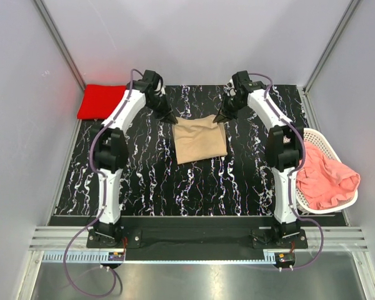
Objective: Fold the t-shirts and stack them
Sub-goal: Fold the tshirt
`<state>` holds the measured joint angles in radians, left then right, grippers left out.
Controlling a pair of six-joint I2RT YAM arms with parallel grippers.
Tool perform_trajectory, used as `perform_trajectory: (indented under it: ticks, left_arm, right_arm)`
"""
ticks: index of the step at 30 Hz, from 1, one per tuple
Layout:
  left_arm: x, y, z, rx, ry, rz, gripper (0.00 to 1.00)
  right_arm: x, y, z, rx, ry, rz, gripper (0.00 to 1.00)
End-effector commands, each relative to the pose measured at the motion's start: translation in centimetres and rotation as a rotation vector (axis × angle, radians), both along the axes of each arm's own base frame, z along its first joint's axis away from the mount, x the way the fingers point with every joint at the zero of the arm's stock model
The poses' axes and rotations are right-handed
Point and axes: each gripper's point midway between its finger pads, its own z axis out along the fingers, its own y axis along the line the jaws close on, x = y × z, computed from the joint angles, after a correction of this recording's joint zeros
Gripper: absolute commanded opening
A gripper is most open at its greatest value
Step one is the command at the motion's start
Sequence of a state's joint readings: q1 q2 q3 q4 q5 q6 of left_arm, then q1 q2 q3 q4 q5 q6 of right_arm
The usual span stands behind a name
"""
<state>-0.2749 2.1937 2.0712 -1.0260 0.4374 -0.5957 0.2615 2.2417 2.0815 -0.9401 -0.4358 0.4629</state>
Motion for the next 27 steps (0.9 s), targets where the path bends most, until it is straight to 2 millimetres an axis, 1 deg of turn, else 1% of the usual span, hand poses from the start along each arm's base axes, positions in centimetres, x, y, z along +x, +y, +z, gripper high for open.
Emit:
perform_trajectory:
  ticks: [1,2,3,4,5,6,7,8,9,10,11,12,13,14,15,16,17,18,19,20,21,22,23,24,25,26,27]
  left_arm:
    - [4.0,-1.1,0.9,-0.061,-0.121,-0.008,0.19]
    - [5.2,-0.7,-0.5,-0.029,-0.131,0.009,0.20]
    - [6.3,0.3,-0.7,-0.015,-0.147,0.040,0.20]
    - [8.0,0.8,0.2,-0.012,-0.204,0.062,0.23]
    - [9.2,1.8,0.0,0.027,-0.234,0.098,0.31]
    - [10.1,2.4,-0.1,0.035,-0.253,0.117,0.44]
    - [10.6,2.7,0.5,0.020,-0.264,0.124,0.44]
    - [10.9,2.4,2.0,-0.019,-0.280,0.126,0.44]
    - [10.8,2.8,3.5,-0.013,-0.307,0.132,0.45]
    - [10.5,3.1,4.3,0.002,-0.325,0.132,0.52]
    - [9.7,3.5,3.7,0.025,-0.312,0.119,0.56]
    - [9.0,3.9,6.1,0.022,-0.352,0.122,0.57]
    - [8.5,3.9,6.5,0.017,-0.368,0.114,0.57]
    - [7.5,3.5,6.8,-0.011,-0.361,0.097,0.57]
    - [5.9,3.1,5.0,-0.022,-0.305,0.079,0.57]
    - [5.0,2.6,6.2,-0.046,-0.331,0.063,0.55]
    - [4.1,2.1,5.7,-0.057,-0.308,0.044,0.53]
    - [2.7,1.0,4.0,-0.051,-0.271,0.014,0.52]
    - [1.9,0.3,4.1,-0.070,-0.273,-0.009,0.52]
    - [1.4,-0.4,3.7,-0.080,-0.263,-0.016,0.51]
    - [0.7,-1.3,2.4,-0.091,-0.239,-0.028,0.51]
    - [0.4,-1.9,2.2,-0.105,-0.223,-0.022,0.50]
    - [0.2,-2.4,1.5,-0.112,-0.203,-0.025,0.49]
    - [-0.1,-3.2,1.0,-0.117,-0.194,-0.032,0.49]
    - [-0.2,-3.6,0.8,-0.123,-0.184,-0.033,0.49]
    - [-0.2,-3.9,-0.1,-0.117,-0.161,-0.035,0.48]
    - [-0.4,-4.2,-0.4,-0.116,-0.146,-0.032,0.48]
  right_arm:
    - [3.3,-0.2,0.0,0.034,-0.092,-0.014,0.11]
    - [4.2,-0.4,-1.6,0.031,-0.084,-0.025,0.13]
    - [5.6,-0.6,-2.1,0.032,-0.111,-0.042,0.14]
    - [7.7,-1.2,-1.0,0.035,-0.166,-0.069,0.16]
    - [8.9,-1.9,-3.2,0.022,-0.140,-0.096,0.26]
    - [9.9,-2.1,-2.7,0.044,-0.136,-0.129,0.36]
    - [11.3,-2.2,-0.1,0.070,-0.195,-0.142,0.41]
    - [11.8,-2.4,0.0,0.068,-0.205,-0.151,0.46]
    - [12.1,-2.7,0.9,0.054,-0.233,-0.154,0.57]
    - [12.0,-3.0,1.5,0.045,-0.244,-0.153,0.63]
    - [11.7,-3.2,2.6,0.033,-0.258,-0.152,0.64]
    - [11.3,-3.6,2.7,0.011,-0.255,-0.147,0.64]
    - [10.1,-3.8,1.9,-0.004,-0.207,-0.142,0.64]
    - [9.2,-3.7,3.3,-0.003,-0.214,-0.131,0.64]
    - [8.3,-3.5,3.4,-0.002,-0.203,-0.114,0.63]
    - [7.1,-3.3,1.5,-0.014,-0.164,-0.097,0.61]
    - [6.2,-2.9,3.7,-0.010,-0.206,-0.085,0.59]
    - [5.9,-1.8,4.2,0.009,-0.230,-0.064,0.57]
    - [4.7,-1.2,4.0,0.025,-0.215,-0.046,0.53]
    - [4.2,-0.6,3.9,0.040,-0.206,-0.038,0.50]
    - [3.7,0.4,3.7,0.050,-0.206,-0.017,0.46]
    - [3.2,0.8,3.0,0.050,-0.187,-0.006,0.41]
    - [3.0,1.2,2.4,0.048,-0.177,0.000,0.31]
    - [2.8,1.8,2.0,0.055,-0.164,0.009,0.28]
    - [2.9,2.0,0.8,0.062,-0.139,0.010,0.25]
    - [3.1,2.3,0.2,0.076,-0.122,0.007,0.22]
    - [3.7,2.6,0.2,0.089,-0.133,0.005,0.21]
